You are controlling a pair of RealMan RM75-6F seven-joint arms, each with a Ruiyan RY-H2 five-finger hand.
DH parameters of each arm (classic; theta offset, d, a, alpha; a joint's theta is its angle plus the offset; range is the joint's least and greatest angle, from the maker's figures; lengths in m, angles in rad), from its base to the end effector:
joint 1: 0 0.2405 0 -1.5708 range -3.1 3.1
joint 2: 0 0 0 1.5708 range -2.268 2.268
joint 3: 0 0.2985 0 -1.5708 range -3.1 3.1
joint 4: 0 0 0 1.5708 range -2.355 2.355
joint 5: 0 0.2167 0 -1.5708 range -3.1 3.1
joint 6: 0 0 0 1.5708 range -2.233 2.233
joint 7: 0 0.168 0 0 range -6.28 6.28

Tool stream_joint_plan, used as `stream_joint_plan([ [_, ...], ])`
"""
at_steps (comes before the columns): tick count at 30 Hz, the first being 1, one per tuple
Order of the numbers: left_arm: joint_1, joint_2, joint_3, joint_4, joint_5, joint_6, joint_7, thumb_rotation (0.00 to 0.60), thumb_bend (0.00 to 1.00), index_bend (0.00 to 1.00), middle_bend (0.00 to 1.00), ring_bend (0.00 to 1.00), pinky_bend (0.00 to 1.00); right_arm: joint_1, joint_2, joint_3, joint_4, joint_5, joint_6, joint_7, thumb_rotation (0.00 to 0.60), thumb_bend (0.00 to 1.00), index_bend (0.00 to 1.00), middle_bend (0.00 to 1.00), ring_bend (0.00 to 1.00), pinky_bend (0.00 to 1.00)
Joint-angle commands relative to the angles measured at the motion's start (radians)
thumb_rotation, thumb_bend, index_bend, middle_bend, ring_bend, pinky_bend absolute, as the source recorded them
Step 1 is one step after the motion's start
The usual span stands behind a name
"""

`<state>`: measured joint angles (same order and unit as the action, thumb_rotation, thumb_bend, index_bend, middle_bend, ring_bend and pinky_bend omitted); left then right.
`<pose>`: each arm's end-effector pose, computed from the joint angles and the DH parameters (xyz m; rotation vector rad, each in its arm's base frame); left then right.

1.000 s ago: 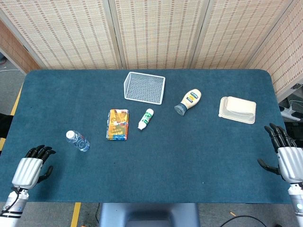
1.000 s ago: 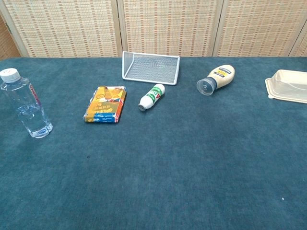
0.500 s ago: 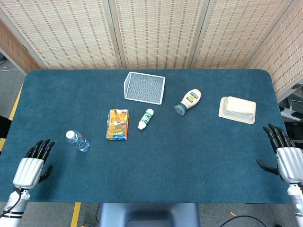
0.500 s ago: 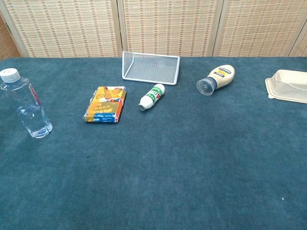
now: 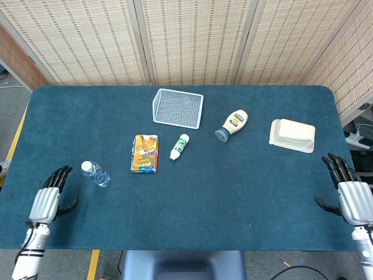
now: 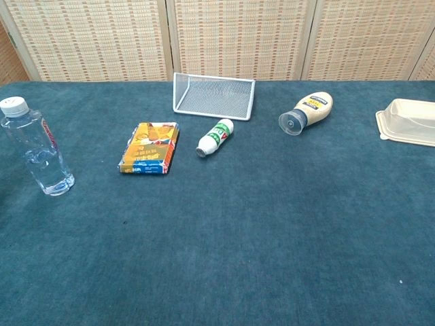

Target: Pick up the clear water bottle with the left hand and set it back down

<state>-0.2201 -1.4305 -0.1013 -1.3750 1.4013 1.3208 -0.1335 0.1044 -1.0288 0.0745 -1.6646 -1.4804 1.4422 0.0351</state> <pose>-0.3541 0.2685 0.0648 -1.3513 -1.1332 -1.0368 -0.3447 -0.2204 0.1974 1.3890 -0.9097 0.9058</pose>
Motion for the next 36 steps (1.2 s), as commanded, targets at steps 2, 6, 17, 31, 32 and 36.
stream_joint_plan([
  [2, -0.044, -0.071, -0.054, 0.049, -0.074, -0.069, -0.05, 0.6, 0.38, 0.0, 0.0, 0.0, 0.12, -0.001, 0.005, 0.0, -0.004, -0.002, 0.0, 0.007, 0.6, 0.12, 0.0, 0.0, 0.0, 0.2],
  [6, -0.067, -0.113, -0.079, 0.095, -0.12, -0.117, -0.092, 0.6, 0.38, 0.0, 0.0, 0.0, 0.12, -0.003, 0.006, -0.001, -0.002, -0.003, 0.004, 0.008, 0.6, 0.12, 0.0, 0.0, 0.0, 0.2],
  [17, -0.098, -0.16, -0.129, 0.097, -0.166, -0.208, -0.326, 0.6, 0.38, 0.0, 0.0, 0.0, 0.12, 0.001, 0.006, -0.003, -0.004, -0.003, -0.006, 0.002, 0.6, 0.12, 0.0, 0.0, 0.0, 0.2],
  [31, -0.107, -0.221, -0.185, 0.084, -0.183, -0.226, -0.615, 0.6, 0.41, 0.06, 0.12, 0.09, 0.15, 0.003, 0.011, -0.011, -0.006, -0.01, -0.018, 0.002, 0.6, 0.12, 0.0, 0.0, 0.0, 0.2],
  [32, -0.105, -0.238, -0.19, 0.097, -0.19, -0.211, -0.608, 0.6, 0.43, 0.12, 0.19, 0.14, 0.17, 0.004, 0.012, -0.012, -0.006, -0.012, -0.02, 0.004, 0.6, 0.12, 0.0, 0.0, 0.0, 0.2],
  [36, -0.104, -0.29, -0.194, 0.15, -0.183, -0.152, -0.567, 0.6, 0.52, 0.36, 0.42, 0.33, 0.36, 0.007, 0.014, -0.014, -0.006, -0.011, -0.029, 0.003, 0.6, 0.12, 0.0, 0.0, 0.0, 0.2],
])
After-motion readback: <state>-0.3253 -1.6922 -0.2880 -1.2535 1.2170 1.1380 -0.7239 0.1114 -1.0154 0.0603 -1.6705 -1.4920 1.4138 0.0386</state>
